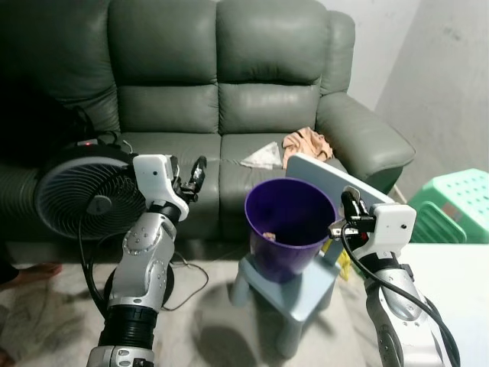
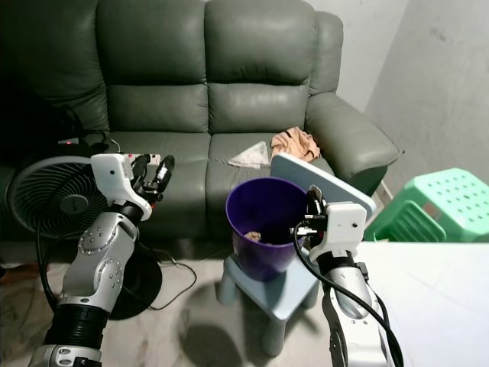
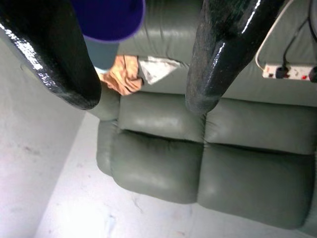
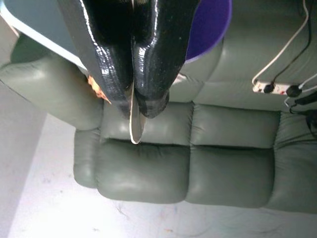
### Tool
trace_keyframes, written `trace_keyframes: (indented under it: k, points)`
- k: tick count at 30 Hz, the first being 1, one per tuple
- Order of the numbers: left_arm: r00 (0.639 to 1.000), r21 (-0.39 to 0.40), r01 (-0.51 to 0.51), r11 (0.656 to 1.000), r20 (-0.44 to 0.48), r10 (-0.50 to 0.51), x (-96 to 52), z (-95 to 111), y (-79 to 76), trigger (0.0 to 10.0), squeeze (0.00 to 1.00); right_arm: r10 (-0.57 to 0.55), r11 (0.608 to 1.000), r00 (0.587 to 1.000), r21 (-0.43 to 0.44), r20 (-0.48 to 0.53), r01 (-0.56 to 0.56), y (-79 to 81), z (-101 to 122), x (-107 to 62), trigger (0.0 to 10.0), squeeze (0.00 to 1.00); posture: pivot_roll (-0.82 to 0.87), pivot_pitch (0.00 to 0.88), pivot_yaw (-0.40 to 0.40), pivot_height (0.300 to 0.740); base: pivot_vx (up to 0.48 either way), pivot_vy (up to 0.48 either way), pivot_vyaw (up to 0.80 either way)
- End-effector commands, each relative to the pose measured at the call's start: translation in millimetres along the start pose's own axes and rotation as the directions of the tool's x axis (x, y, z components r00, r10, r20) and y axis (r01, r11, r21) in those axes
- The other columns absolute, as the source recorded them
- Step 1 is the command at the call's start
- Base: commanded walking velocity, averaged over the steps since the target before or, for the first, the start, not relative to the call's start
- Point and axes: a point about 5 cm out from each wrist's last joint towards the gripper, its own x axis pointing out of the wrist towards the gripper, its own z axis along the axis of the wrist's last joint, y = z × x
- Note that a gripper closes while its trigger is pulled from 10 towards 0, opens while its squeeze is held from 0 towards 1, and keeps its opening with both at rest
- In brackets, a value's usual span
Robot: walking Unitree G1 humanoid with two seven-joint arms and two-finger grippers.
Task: Picking trash to rubbish bin
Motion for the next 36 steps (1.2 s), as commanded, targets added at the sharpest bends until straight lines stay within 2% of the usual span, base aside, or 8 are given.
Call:
trace_keyframes:
  k: [1, 15, 19, 23, 28, 31, 36]
  points:
    - [1.0, 0.006, 0.008, 1.0, 0.007, -0.008, 0.2, 4, 0.4, 10.0, 0.0, 0.015, 1.0, 1.0, 0.008, 0.013, -0.015, 1.6, 5, 1.2, 10.0, 0.0, -0.03, 0.0, -0.047, 0.74, 0.394, 0.0, 0.0]
    - [1.0, 0.004, 0.013, 1.0, 0.008, -0.013, 2.3, 6, -0.9, 10.0, 0.0, 0.03, 0.999, 0.999, 0.016, 0.011, -0.03, 3.2, 5, 1.8, 10.0, 0.0, -0.03, 0.0, -0.049, 0.74, 0.395, 0.0, 0.0]
    - [1.0, 0.014, 0.001, 1.0, 0.01, -0.001, 2.2, 5, -1.0, 10.0, 0.0, 0.04, 0.999, 0.999, 0.015, 0.008, -0.04, 4.5, 4, 1.4, 10.0, 0.0, -0.03, 0.0, -0.051, 0.74, 0.171, 0.0, 0.0]
    - [1.0, -0.01, 0.027, 1.0, 0.009, -0.027, -0.3, 3, -5.3, 10.0, 0.0, 0.075, 0.997, 0.997, 0.007, -0.008, -0.075, 6.1, 3, 2.5, 10.0, 0.0, -0.02, 0.0, -0.052, 0.74, 0.0, 0.0, 0.0]
    - [0.995, -0.018, 0.098, 0.995, -0.026, -0.099, -7.3, -5, -14.4, 10.0, 0.0, 0.168, 0.985, 0.983, -0.025, -0.072, -0.171, 12.2, -6, 4.8, 10.0, 0.0, -0.02, 0.0, -0.059, 0.74, 0.0, 0.0, 0.0]
    - [0.984, -0.028, 0.166, 0.986, -0.06, -0.168, -17.7, -14, -23.2, 10.0, 0.0, 0.24, 0.968, 0.965, -0.051, -0.101, -0.246, 14.6, -9, 9.6, 10.0, 0.0, -0.01, 0.0, -0.066, 0.74, 0.0, 0.0, 0.0]
    - [0.972, -0.022, 0.219, 0.976, -0.082, -0.22, -27.0, -20, -32.2, 10.0, 0.0, 0.286, 0.95, 0.946, -0.081, -0.152, -0.3, 12.5, -15, 16.7, 10.0, 0.0, 0.0, 0.0, -0.082, 0.74, 0.0, 0.0, 0.0]
